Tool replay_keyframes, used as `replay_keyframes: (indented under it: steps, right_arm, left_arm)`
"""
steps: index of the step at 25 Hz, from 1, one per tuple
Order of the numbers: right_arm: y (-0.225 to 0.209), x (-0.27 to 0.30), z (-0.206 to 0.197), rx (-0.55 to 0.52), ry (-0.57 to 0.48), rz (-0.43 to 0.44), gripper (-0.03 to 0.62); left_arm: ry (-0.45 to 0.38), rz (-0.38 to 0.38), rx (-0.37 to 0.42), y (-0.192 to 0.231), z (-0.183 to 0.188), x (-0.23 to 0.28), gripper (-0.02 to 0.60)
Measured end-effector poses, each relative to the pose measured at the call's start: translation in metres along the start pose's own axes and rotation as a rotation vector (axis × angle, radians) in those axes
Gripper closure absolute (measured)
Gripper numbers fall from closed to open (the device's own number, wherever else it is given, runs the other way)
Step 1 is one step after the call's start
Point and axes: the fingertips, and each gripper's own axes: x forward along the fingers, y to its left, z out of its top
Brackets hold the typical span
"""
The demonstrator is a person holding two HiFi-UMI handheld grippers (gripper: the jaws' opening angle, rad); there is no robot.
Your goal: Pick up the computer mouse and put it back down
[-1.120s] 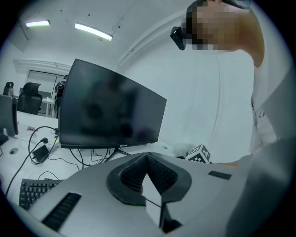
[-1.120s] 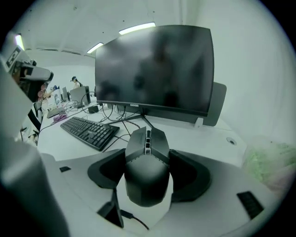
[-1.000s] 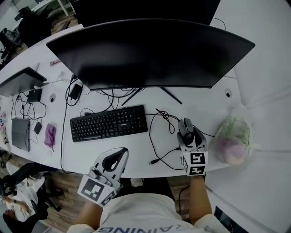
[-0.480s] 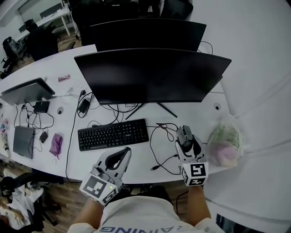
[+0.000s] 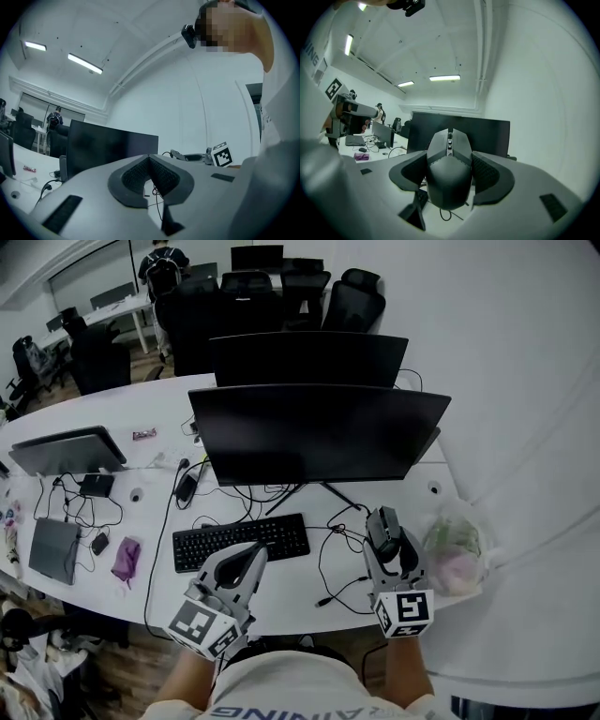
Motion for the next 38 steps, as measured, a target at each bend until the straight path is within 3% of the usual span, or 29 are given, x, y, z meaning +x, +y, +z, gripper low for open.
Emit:
replay_keyframes:
  steps: [8,15,24,28,38]
  right_arm:
    - [-0.002,-0.020,0.067,-0.027,-0.171,-0.037,0.296]
    - [-0.005,-0.029,0.101,-0.030,-0.265,-0.054,0.295]
    - [-0.001,-0.024,0.103,0.000,-0.263,-0.052,0.296]
    - [0.000,-0.024,0.102,-0.011,-0.254,-0.047,0.295]
    - [-0.003,-0.023,0.094,-0.002,-0.232,-0.052,0.295]
  left_arm:
    - [-0.065,-0.019,0.030,-0.001,0.027,-0.013,0.577]
    - [-0.099,-0.007,0.047,0.004,0.041,-0.022,0.577]
    - [-0.071,0.064,0.046,0.020,0.037,-0.025,0.577]
    - [-0.111,0.039,0.017,0.019,0.043,-0.026,0.577]
    - [-0.095,0.032,0.017,0.018,0.037,-0.022,0.577]
